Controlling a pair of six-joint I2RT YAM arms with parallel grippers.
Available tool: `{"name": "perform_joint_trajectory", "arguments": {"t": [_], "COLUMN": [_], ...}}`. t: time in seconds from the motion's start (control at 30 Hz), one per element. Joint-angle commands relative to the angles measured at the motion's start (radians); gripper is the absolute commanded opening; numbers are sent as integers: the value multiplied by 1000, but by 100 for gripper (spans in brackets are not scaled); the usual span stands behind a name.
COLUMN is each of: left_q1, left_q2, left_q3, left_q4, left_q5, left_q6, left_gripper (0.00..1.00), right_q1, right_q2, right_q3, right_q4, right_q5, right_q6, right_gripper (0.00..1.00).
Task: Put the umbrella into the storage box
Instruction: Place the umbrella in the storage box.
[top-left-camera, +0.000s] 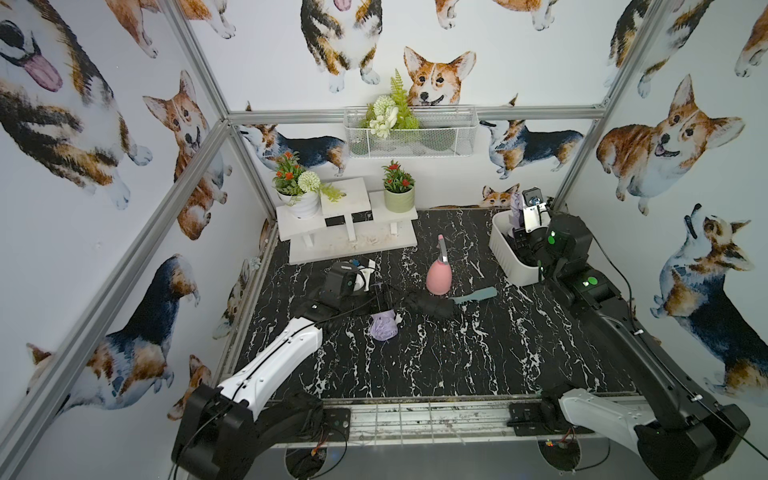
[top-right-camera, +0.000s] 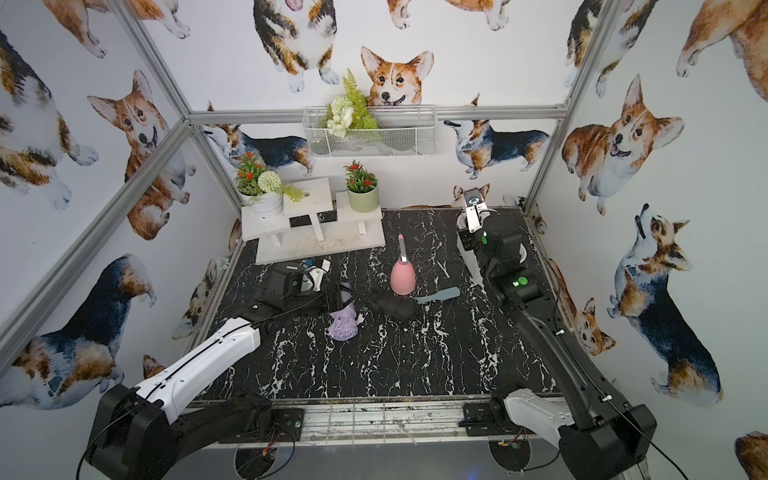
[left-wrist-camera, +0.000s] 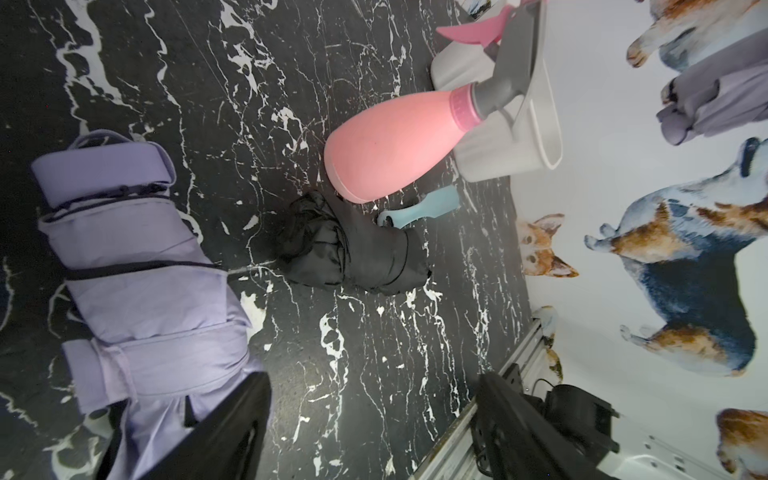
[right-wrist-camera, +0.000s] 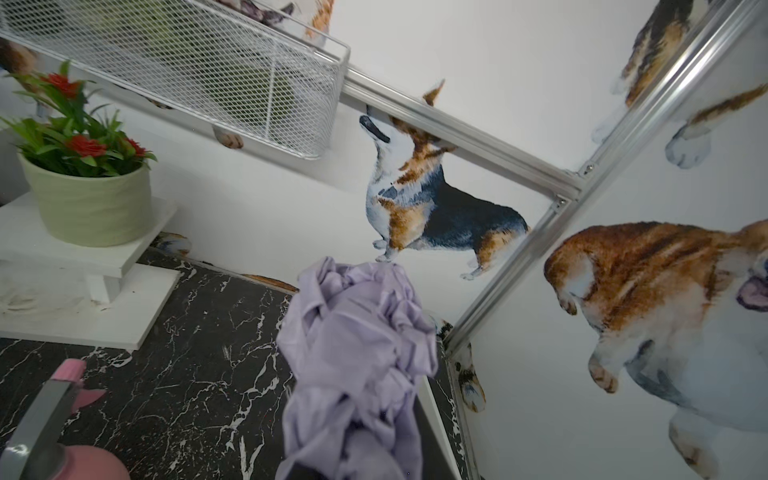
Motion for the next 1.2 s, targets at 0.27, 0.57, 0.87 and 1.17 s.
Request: {"name": "perform_joint_trajectory", "arguments": {"t": [0.27,0.57,0.87,1.17], "left_q1": [-127,-157,-166,-181], "left_q2": [43,83,96,131], "left_q3": [37,55,68,103], "left_q4": [-30,-21,-51,-72], "left_q5": [-178,-181,-211,-223], "left_q6": [96,117,171,258], "left_gripper": [84,84,84,86], "right_q1": [-204,-262,-287,-337], "right_q2": [360,580,704,584], "right_q3": [249,375,446,315], "right_q4": [-228,-359,-461,-358], "right_q5": [-157,-209,-290,-387], "right_q6": [9,26,50,158], "right_gripper": [0,2,39,62]}}
